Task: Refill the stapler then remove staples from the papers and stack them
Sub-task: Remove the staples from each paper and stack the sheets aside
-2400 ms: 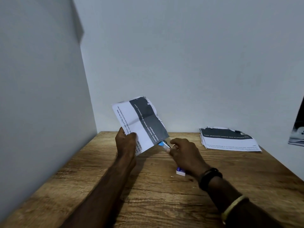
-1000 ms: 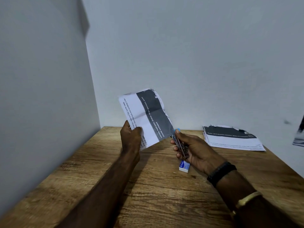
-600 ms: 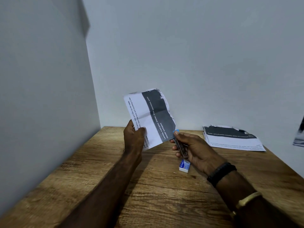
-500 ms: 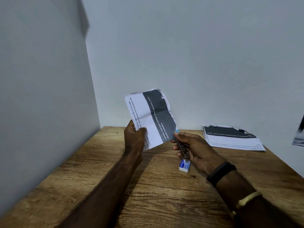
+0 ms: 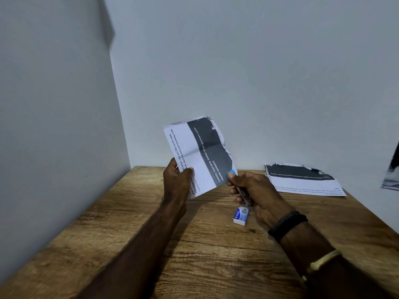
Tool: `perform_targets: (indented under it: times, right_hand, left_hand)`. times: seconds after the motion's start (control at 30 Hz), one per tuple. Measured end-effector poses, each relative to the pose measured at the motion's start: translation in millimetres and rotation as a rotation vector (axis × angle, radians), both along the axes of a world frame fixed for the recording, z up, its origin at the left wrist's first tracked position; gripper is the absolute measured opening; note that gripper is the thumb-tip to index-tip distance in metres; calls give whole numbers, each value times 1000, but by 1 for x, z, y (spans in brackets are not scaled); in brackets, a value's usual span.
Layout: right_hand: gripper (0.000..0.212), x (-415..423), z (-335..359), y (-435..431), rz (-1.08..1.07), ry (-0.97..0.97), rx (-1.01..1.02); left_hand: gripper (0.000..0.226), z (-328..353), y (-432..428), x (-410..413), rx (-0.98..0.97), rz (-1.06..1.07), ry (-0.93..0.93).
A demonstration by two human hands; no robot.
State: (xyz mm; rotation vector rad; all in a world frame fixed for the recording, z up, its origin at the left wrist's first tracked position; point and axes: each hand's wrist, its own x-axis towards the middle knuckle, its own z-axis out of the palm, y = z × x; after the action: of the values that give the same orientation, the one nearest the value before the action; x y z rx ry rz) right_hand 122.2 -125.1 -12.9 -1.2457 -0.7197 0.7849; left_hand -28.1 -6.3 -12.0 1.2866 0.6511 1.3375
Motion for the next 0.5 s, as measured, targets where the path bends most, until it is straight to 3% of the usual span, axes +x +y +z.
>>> perform_targets:
  times: [0.13,0.17,0.23,0.3,0.4,0.5]
  right_hand:
    - [29,-5,-1,2,-21,-86,9]
    - [26,-6,-3,3,-34,-156,7]
    - [21,-8,-7,3,-88,-407,-17]
    - [22,-13,-11,3,-141,-725,-61]
    - [30,-23,-17,4,-117,-1124,-149]
    - [15,-33,-17,10,-4,-1341,-233]
  left_hand:
    - [36,0,3,0,1,126,-13]
    - [46,0,5,-1,-8,159,-25]
    - [77,-1,8,-6,-25,213,-39]
    - [94,-1,12,-10,26,278,-3]
    - [81,0,16,-12,53,314,12]
    - [52,0,13,-9,-3,287,13]
